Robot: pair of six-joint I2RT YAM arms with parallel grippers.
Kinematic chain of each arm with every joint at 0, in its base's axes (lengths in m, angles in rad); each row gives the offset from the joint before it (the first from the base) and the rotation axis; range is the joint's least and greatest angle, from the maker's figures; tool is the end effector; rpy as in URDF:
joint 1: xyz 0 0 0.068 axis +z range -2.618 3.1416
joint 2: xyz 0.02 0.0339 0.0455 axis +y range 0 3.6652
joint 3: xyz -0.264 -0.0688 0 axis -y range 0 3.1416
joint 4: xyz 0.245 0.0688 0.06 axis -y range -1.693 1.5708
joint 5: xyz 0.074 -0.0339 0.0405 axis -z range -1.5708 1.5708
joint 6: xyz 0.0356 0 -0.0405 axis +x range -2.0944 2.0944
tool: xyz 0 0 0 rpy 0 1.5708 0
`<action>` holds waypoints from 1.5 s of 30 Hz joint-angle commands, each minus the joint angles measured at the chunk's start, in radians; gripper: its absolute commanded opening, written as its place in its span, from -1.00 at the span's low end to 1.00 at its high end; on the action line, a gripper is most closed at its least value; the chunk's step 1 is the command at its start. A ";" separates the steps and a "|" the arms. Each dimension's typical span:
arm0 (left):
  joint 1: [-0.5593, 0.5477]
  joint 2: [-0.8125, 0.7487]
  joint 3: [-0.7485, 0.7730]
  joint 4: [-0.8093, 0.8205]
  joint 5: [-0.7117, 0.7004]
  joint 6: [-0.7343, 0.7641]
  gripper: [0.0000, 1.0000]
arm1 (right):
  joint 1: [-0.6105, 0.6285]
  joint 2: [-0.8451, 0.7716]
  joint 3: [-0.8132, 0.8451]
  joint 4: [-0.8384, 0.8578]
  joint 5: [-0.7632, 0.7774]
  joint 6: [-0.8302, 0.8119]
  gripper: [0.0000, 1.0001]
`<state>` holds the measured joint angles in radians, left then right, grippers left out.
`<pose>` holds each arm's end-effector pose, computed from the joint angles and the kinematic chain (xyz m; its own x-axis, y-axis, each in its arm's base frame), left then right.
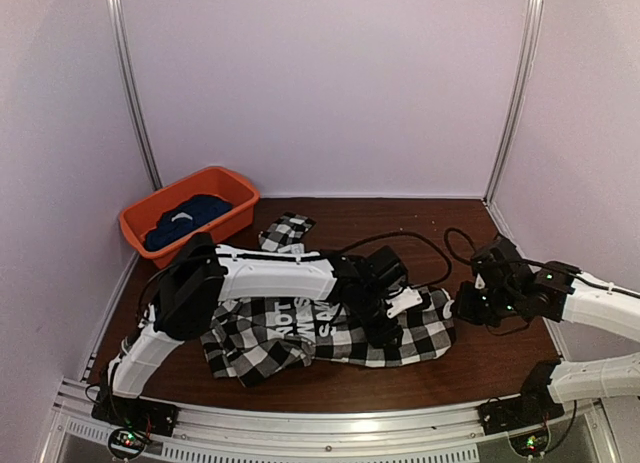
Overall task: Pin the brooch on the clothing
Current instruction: Pick up the clothing with brooches at the center of the board.
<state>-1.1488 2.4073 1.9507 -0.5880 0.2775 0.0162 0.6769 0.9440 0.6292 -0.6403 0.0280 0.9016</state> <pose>0.2027 -0.4754 0.1426 -0.3390 0.7931 -0.5060 0.9393 0.2556 -0.2287 0.1409 0.1120 0.2190 -0.8760 0.3019 -0.3762 0.1185 0.8907 0.4388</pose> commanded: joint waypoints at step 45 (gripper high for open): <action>-0.020 -0.175 -0.187 0.283 -0.008 0.006 -1.00 | -0.041 -0.077 -0.020 -0.025 -0.008 0.002 -1.00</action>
<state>-1.1614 2.2810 1.7882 -0.3660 0.2798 0.0246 0.6426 0.8612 0.6159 -0.6834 0.0410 0.8982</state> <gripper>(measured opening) 0.010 0.008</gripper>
